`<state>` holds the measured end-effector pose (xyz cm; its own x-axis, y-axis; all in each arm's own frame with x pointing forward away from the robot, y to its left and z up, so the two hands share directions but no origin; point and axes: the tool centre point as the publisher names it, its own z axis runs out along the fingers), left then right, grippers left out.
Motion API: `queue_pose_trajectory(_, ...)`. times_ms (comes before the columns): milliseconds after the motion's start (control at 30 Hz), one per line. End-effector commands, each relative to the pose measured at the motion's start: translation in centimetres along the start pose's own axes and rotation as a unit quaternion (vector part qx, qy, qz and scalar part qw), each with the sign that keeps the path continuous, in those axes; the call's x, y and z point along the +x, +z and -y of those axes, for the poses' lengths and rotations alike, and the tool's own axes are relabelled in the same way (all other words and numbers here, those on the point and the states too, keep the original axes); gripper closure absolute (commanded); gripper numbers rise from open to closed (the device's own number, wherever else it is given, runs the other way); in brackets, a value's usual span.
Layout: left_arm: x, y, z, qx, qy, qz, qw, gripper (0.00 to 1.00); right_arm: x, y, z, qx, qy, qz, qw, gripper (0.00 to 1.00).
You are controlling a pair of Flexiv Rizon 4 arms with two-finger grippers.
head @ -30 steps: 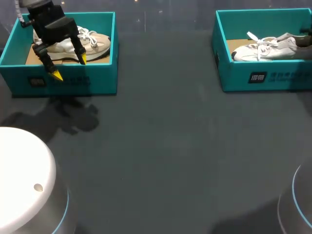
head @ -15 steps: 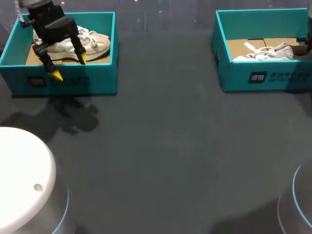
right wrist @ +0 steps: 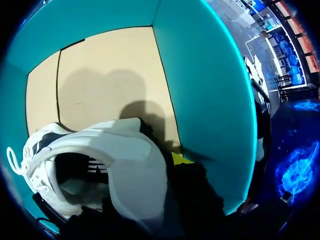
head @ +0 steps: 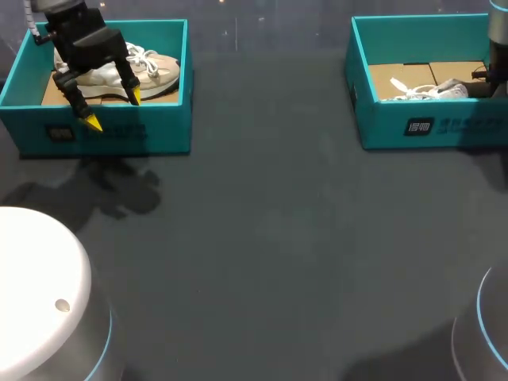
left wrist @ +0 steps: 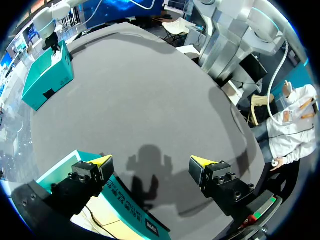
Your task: Take the shoe out of the shoebox, open the shoe tongue, remove and reinsert the insole, then place the shoe into the shoebox
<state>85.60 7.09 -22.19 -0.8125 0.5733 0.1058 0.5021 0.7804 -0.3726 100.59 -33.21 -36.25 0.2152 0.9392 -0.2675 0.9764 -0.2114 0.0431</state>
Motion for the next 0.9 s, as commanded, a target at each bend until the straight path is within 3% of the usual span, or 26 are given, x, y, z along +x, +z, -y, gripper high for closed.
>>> queue_pose_trajectory(33,0.04,-0.01,-0.03,-0.001,0.000,0.000,1.000,0.00,0.82,0.80,-0.22,0.002,-0.001,0.000,1.000,1.00)
queue_pose_trajectory(333,0.04,-0.01,-0.03,-0.001,0.000,0.000,1.000,0.00,1.01,1.72,0.03,-0.008,0.002,-0.019,1.000,1.00)
queue_pose_trajectory(533,0.04,-0.01,-0.03,-0.001,0.000,0.000,1.000,0.00,0.83,1.66,0.03,-0.016,0.003,-0.027,0.999,0.72)
queue_pose_trajectory(633,0.04,-0.01,-0.03,-0.001,0.000,0.000,1.000,0.00,0.80,1.58,-0.01,-0.018,0.004,-0.028,0.999,0.70)
queue_pose_trajectory(900,0.04,-0.01,-0.03,-0.001,0.000,0.000,1.000,0.00,0.79,0.90,-0.17,-0.023,0.006,-0.032,0.999,0.52)
